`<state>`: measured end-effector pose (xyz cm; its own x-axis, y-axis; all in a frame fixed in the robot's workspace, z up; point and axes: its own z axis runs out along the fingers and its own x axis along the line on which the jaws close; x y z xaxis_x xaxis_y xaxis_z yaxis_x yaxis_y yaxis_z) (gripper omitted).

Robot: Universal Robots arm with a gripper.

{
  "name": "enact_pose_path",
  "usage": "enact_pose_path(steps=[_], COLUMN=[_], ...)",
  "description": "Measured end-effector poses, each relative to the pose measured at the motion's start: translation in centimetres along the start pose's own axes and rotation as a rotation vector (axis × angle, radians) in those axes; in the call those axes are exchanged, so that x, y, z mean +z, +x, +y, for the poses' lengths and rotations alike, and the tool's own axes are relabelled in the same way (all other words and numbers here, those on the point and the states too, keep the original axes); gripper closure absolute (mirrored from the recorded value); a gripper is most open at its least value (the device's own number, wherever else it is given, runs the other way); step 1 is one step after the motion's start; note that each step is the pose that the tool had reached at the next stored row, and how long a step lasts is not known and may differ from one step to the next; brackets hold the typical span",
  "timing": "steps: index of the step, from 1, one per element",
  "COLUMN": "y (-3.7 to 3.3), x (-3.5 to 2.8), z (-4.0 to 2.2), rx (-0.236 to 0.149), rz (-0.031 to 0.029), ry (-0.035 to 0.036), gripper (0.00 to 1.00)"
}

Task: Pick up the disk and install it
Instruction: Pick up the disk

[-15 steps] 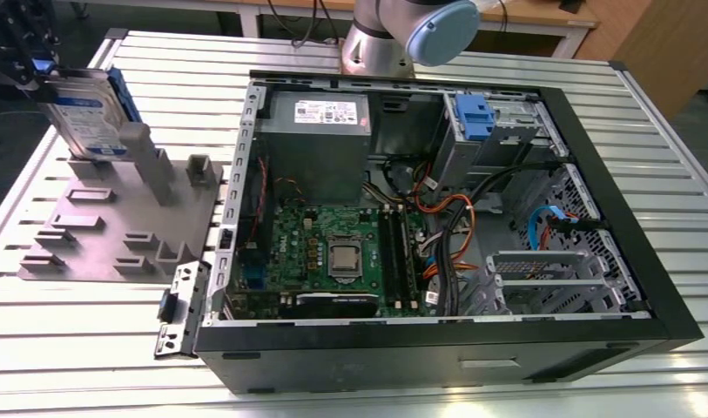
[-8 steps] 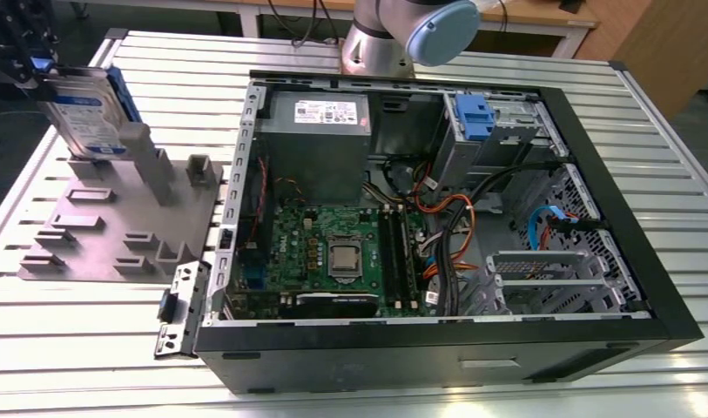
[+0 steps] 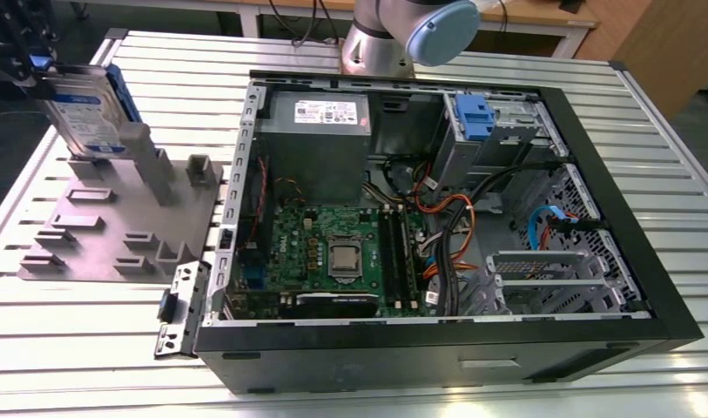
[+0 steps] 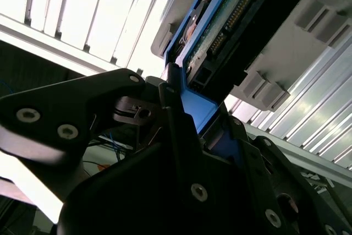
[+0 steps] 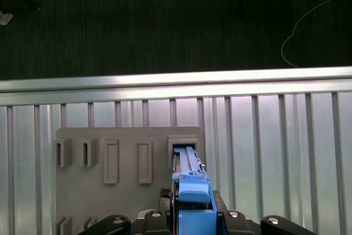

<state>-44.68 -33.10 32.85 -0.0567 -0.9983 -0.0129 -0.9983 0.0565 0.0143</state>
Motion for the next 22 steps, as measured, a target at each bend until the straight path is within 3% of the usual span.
enact_pose_path(steps=[22], y=[-0.01], x=[-0.83], z=[0.01], rx=[0.000], rz=[0.0001], ry=[0.0001], gripper=[0.64])
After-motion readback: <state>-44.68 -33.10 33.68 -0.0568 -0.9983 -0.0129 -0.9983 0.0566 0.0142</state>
